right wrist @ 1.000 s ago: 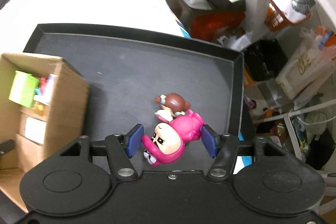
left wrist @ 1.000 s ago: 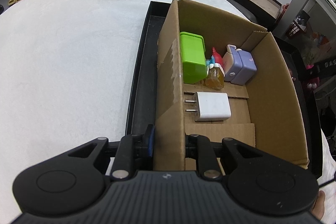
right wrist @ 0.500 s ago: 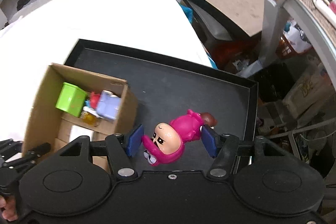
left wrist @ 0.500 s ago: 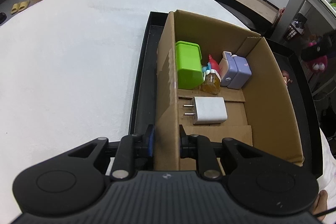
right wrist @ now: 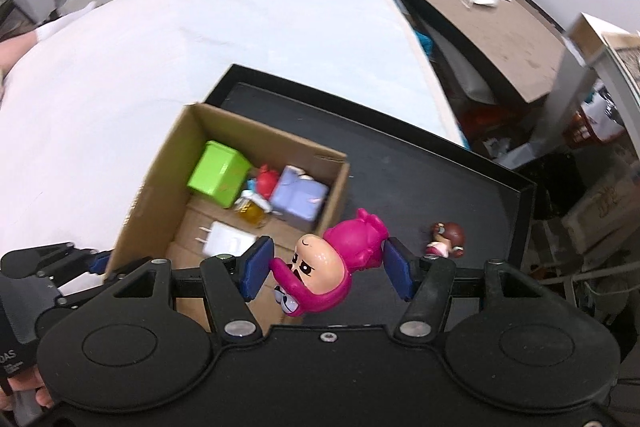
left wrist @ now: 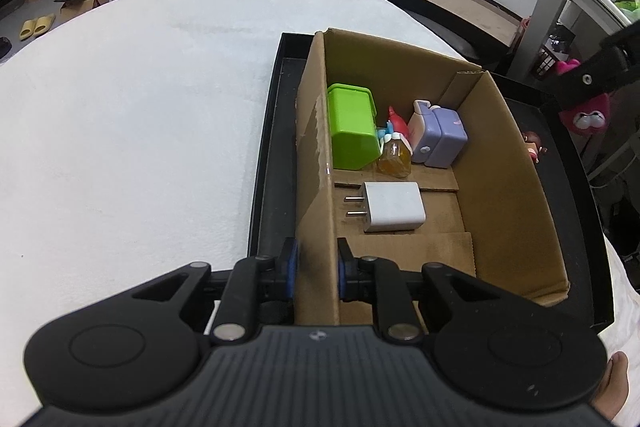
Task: Organize rigid objects
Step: 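Carry the pink figurine into the box and open the right tool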
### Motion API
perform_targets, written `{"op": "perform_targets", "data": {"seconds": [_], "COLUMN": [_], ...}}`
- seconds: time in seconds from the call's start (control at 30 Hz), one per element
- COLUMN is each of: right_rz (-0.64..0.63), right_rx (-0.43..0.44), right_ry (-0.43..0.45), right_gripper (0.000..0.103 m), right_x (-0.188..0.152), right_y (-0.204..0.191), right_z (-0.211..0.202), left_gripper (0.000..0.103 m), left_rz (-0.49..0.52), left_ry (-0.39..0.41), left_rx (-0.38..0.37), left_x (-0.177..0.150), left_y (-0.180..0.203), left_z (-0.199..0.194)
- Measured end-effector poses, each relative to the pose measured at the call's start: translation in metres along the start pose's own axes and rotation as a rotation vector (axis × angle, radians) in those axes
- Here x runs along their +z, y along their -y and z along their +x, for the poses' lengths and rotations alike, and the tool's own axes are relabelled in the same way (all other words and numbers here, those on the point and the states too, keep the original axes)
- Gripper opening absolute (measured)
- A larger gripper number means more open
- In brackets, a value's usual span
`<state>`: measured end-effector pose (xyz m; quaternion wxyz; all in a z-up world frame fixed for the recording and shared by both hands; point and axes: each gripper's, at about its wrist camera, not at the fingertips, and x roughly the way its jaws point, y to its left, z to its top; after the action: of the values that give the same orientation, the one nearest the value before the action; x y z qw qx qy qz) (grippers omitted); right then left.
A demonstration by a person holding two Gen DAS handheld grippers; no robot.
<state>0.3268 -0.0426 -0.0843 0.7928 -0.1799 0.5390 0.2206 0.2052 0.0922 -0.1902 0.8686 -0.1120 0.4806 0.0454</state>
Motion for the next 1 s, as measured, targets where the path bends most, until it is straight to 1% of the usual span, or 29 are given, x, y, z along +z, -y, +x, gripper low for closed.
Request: {"op": "perform_targets", "data": {"seconds": [0.23, 0.4, 0.57, 0.8, 1.0], "right_rz": [-0.066, -0.104, -0.138, -0.172, -0.184], "right_rx": [0.017, 0.016, 0.02, 0.002, -0.031], "right_ry": [-0.019, -0.043, -0.048, -0.076, -0.077], "right_gripper": [0.059, 0.059, 0.059, 0.059, 0.06], "right_x": [0.003, 0.005, 0.007, 0.007, 0.01], "right_y": [-0.025, -0.039, -0.051, -0.06, -0.062], "right_z": [0.007, 0.019, 0.03, 0.051, 0.059], "left_gripper": [0.017, 0.017, 0.017, 0.017, 0.017], "left_rz": [0.001, -0.005, -0.007, -0.012, -0.014], "left_ry": [0.002, 0.002, 0.005, 0.008, 0.006], "left_rx": [-0.007, -0.016, -0.024, -0.035, -0.038], "left_x": [0.0, 0.0, 0.0, 0.0, 0.0], "left_y": [-0.001, -0.004, -0.006, -0.009, -0.01], "left_z": [0.001, 0.001, 0.001, 0.002, 0.003]}}
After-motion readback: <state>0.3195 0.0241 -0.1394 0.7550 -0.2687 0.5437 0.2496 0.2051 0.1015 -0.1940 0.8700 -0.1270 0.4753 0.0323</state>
